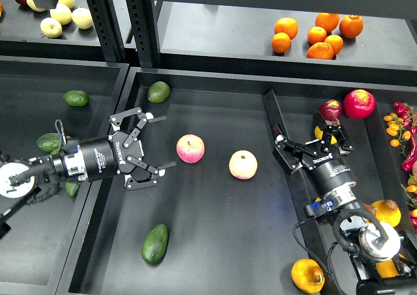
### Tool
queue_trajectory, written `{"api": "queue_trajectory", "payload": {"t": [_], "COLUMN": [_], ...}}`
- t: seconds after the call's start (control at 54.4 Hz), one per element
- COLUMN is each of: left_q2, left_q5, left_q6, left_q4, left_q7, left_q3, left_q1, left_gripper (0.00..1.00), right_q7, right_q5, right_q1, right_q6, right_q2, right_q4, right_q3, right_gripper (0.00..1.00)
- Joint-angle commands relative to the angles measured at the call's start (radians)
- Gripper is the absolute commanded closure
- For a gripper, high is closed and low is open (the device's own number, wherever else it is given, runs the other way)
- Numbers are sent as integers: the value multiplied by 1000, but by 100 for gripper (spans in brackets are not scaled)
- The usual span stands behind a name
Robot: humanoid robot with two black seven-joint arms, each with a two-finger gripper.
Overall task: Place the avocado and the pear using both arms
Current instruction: 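Swing the left gripper over the avocado nearest the robot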
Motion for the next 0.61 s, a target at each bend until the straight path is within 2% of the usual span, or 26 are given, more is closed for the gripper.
{"api": "queue_trajectory", "payload": {"t": [0.0, 0.11, 0.129, 0.276, 0.441, 0.588], "left_q2": [47, 60, 64, 66, 57, 29], "left_q5": [11, 50, 70, 131, 257, 353], "left_q6": [0, 0, 0, 0, 0, 0], "left_q4": [0, 14, 30, 61, 104, 156], "left_q7": [0, 0, 0, 0, 0, 0], "left_q3": [116, 228, 297, 465, 622, 697], "left_q1": [-104, -217, -281, -413, -530, -593], "left_gripper": [0, 0, 0, 0, 0, 0], "right_q7": [0, 0, 0, 0, 0, 2], "right_q5": [-1, -2, -4, -6, -7, -16], "right_q1": [9, 25, 39, 69, 91, 115], "right_q6": [-2, -9, -22, -74, -96, -104], "right_q2": [0, 0, 0, 0, 0, 0], "right_q4": [0, 0, 0, 0, -1, -5], "right_q3": [0, 0, 1, 6, 8, 9], "right_gripper": [0, 0, 0, 0, 0, 0]}}
